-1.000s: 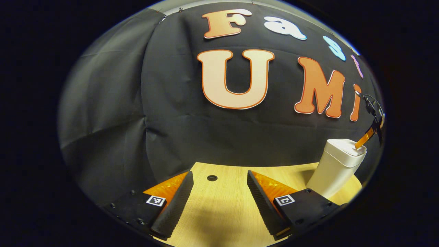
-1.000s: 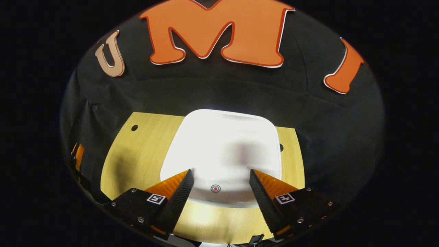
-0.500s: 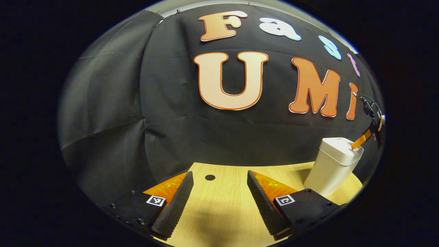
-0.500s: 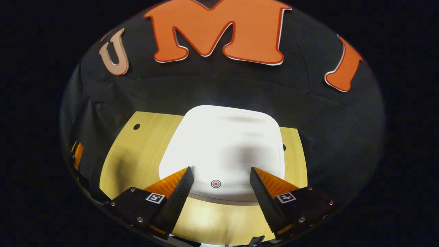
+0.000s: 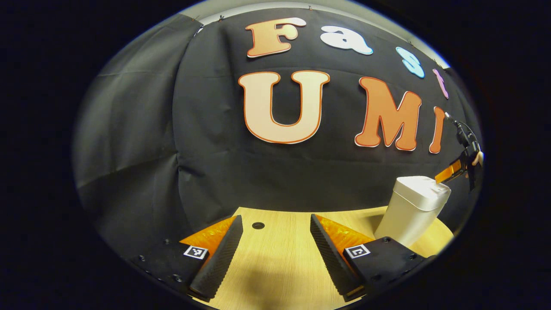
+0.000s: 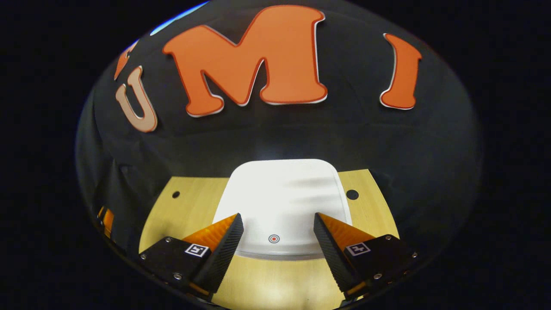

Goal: Press the lid of the desktop garbage bin to open it, pick up the crumpled paper on the desktop and throw it into the bin, then pick up the pop can on the desktop and drop it into the bin, and finally close the garbage bin lid.

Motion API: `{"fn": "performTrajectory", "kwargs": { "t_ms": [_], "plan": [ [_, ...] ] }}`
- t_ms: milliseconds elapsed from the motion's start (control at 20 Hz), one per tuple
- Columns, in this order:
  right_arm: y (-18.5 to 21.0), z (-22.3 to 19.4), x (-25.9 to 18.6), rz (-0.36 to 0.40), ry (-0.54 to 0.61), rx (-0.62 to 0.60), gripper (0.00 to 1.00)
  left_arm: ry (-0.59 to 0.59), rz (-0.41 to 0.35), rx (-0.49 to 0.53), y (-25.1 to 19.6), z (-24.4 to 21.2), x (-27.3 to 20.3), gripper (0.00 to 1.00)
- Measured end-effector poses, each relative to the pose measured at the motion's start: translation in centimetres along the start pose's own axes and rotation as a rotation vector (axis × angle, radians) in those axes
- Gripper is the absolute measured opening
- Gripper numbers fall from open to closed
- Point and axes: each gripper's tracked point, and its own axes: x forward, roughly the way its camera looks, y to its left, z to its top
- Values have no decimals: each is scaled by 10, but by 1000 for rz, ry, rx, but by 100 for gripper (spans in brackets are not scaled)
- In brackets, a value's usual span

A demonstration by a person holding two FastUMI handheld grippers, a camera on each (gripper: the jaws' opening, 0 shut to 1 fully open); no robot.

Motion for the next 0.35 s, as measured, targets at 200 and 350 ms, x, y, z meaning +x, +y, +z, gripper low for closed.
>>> {"fn": "performTrajectory", "kwargs": {
  "t_ms": [200, 350],
  "plan": [
    [-10, 1, -55, -30, -178, 2, 99, -15, 4, 4, 4, 8, -6, 100],
    [-17, -19, -93, -71, -290, 7, 98, -28, 5, 20, 4, 14, -6, 99]
  ]
}}
